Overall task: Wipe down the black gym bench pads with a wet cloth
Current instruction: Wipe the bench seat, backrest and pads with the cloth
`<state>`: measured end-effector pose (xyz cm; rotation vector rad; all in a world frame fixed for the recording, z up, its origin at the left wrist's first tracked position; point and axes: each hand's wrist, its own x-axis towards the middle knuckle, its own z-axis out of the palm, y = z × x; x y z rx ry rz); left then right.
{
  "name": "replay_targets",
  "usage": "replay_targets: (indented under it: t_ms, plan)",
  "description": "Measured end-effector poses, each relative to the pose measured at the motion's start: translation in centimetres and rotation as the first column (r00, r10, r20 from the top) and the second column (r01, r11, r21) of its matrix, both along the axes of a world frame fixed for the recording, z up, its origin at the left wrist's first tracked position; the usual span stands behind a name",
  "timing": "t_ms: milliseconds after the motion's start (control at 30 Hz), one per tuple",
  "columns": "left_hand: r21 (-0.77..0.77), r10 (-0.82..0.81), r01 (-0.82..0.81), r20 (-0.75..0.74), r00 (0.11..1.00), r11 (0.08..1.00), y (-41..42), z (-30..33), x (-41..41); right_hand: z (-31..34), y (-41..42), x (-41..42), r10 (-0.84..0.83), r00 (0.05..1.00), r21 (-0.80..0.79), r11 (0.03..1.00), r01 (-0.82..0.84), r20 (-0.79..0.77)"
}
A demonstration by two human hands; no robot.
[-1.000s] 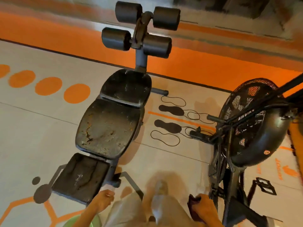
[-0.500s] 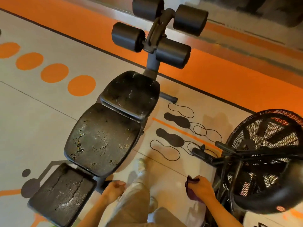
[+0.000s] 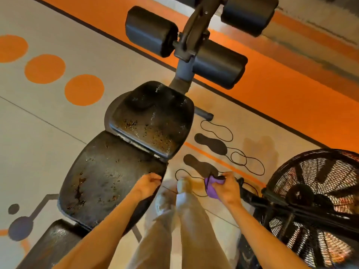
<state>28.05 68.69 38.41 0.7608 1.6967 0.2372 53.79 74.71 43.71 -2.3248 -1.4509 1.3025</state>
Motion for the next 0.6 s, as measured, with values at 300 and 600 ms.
replay_targets:
  t_ms: [300, 600]
  plan:
    - [0.145, -0.022, 0.03, -0.056, 0.998, 0.989, 11.7, -3.4, 0.0, -5.2, 12.6, -5.4, -0.015, 0.994, 0.151, 0.988, 0.032, -0.111]
    - [0.347, -0.076, 0.17, -0.269, 0.96, 0.923, 21.9, -9.7, 0.1, -14.2, 23.0, -7.9, 0.027, 0.994, 0.313, 0.95, 0.007, -0.103]
